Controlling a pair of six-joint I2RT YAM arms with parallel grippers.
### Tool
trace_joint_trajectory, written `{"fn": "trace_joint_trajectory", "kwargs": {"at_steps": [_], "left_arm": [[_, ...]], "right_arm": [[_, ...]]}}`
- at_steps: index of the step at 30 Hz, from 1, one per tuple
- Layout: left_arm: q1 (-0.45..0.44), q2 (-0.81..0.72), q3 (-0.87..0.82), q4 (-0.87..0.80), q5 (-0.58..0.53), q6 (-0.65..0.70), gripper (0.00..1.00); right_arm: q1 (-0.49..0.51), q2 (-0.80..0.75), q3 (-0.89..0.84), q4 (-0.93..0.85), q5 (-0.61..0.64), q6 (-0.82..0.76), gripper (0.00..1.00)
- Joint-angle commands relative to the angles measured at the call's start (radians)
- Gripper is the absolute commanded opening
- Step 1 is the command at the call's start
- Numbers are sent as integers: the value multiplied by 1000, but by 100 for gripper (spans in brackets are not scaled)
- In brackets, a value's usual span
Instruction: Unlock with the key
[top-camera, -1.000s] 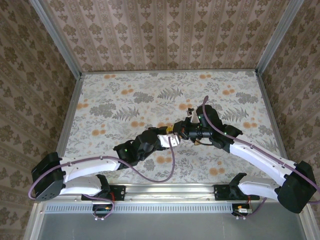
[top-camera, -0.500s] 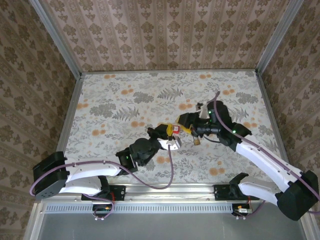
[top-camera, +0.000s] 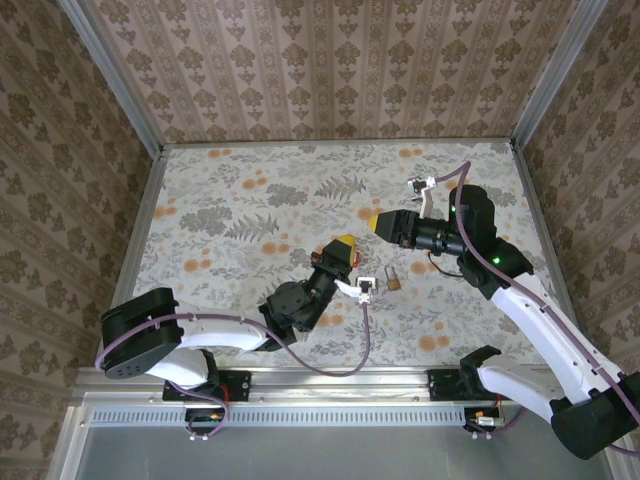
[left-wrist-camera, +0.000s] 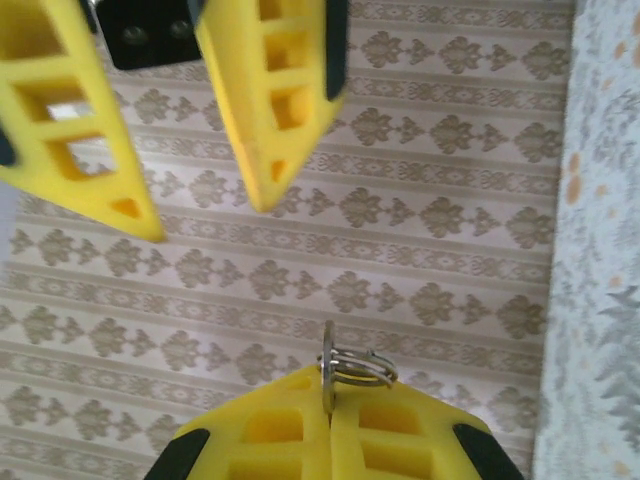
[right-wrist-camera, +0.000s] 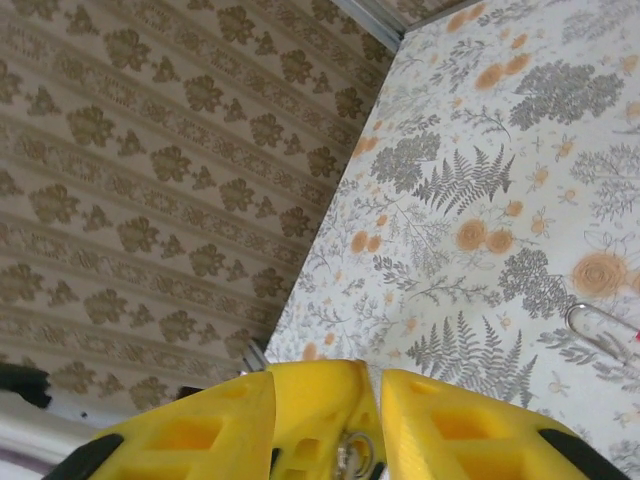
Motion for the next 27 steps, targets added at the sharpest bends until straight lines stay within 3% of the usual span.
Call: {"fn": "trace_joint_trajectory", "kwargs": {"at_steps": [1,14,20,24,27], "left_arm": [[-10,-14,24,76,-6,167,0],[2,-32,1,75,-41,267,0],[1,31,-13,67,-49,358,0],[-29,111,-53,62,-73,383,0],[-49,138,-66,-46,-101,332,0]], "right_arm": [[-2,8,-19,29,-57,-77,31],[-3,85,-47,53,-218,123,27],[-9,43,-125,42,-161,132,44],[-64,1,-169,15,-117,118,46],[-102,0,-190,0,-146,102,46]]}}
